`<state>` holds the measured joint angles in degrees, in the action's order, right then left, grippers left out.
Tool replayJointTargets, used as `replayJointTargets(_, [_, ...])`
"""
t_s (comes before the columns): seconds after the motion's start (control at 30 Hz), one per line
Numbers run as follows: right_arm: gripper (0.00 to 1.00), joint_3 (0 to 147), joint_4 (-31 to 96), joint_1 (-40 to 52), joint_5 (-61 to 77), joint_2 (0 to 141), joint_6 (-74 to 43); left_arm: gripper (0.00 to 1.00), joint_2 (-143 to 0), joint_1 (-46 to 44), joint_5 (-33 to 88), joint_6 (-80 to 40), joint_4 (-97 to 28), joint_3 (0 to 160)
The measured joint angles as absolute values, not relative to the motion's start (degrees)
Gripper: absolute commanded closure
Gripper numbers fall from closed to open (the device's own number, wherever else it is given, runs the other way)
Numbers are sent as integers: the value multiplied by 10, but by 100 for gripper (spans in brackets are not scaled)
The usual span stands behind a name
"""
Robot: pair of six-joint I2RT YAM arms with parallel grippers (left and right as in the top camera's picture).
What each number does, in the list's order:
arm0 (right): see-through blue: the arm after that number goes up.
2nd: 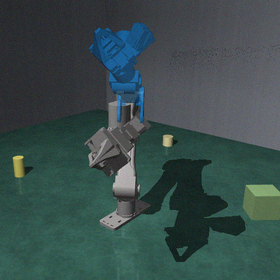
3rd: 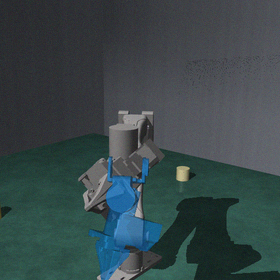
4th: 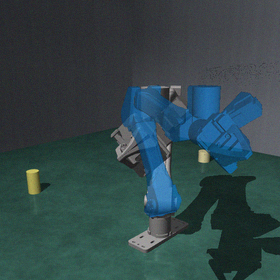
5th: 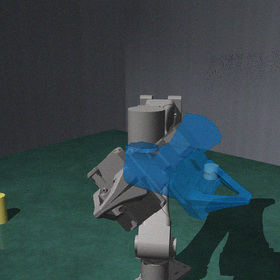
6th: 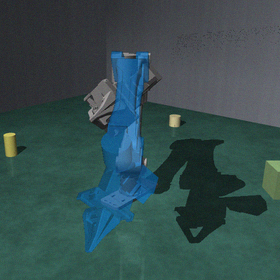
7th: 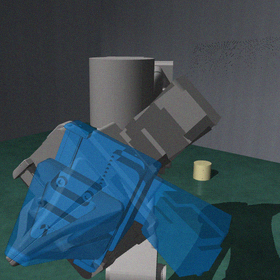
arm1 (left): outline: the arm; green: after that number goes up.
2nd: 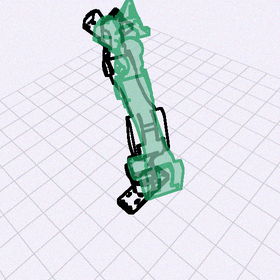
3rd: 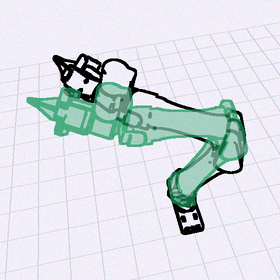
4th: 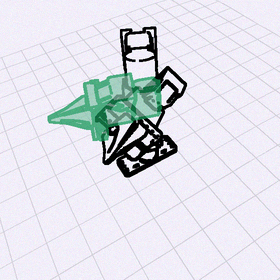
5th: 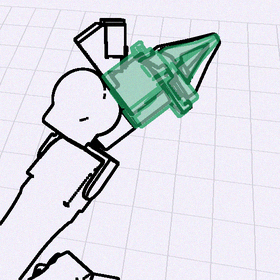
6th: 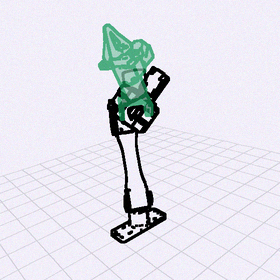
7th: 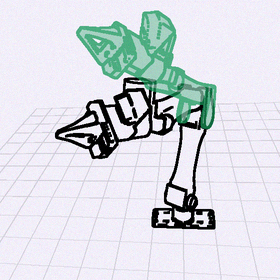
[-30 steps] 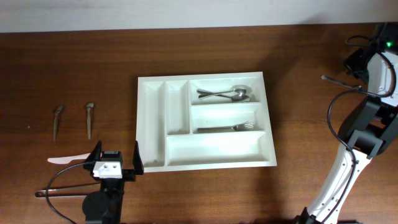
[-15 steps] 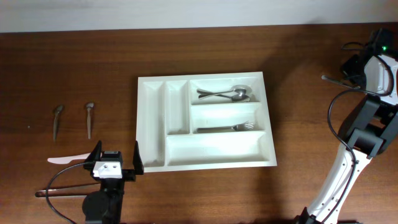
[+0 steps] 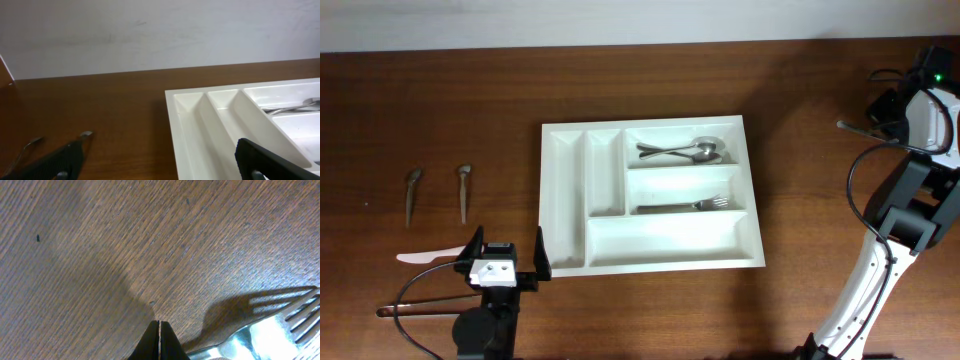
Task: Pack container
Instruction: 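Align the right gripper above the silver fork at the right edge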
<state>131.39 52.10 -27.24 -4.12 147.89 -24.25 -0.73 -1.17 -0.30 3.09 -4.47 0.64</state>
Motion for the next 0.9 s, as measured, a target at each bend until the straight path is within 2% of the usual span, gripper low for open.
replayJointTargets(0.9, [96,1314,558,-272,-41,1479,-240,1,-7,-12,-3,31,-45,6])
